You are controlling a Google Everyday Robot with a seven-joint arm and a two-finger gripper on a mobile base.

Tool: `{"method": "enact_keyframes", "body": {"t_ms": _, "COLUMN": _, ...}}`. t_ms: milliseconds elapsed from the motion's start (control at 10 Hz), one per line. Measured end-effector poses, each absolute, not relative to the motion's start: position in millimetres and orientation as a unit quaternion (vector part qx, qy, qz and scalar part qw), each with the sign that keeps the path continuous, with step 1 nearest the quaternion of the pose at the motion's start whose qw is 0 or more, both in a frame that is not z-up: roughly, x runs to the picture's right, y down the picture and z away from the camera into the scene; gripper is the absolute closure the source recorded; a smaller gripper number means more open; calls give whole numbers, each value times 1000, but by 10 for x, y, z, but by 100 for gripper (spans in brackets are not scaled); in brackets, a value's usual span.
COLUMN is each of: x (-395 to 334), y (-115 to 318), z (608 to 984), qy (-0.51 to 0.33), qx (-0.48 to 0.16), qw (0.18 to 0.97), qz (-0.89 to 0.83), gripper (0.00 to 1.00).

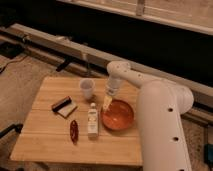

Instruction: Pick up the ceramic bowl

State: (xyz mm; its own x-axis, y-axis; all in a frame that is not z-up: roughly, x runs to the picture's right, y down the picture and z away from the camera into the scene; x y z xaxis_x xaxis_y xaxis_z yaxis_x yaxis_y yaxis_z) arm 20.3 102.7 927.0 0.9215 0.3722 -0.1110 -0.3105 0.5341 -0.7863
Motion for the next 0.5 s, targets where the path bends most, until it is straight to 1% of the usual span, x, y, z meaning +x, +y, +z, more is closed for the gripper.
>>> {"method": "enact_keyframes", "body": {"t_ms": 100, "x": 189, "y": 1055, "z": 9283, "qy": -34, "qx": -443, "qw": 875, "qz": 192, "gripper": 23}}
{"method": "enact_keyframes", "body": {"t_ms": 200, "x": 176, "y": 1080, "z": 9283, "qy": -31, "qx": -442, "qw": 877, "qz": 185, "gripper": 34}}
{"method": "enact_keyframes", "body": {"t_ms": 400, "x": 151, "y": 1078, "z": 9269, "qy": -28, "qx": -436, "qw": 883, "qz": 174, "gripper": 50}}
{"method": "enact_keyframes", "body": {"t_ms": 500, "x": 110, "y": 1045, "z": 9240, "qy": -27, "qx": -429, "qw": 888, "qz": 165, "gripper": 61}}
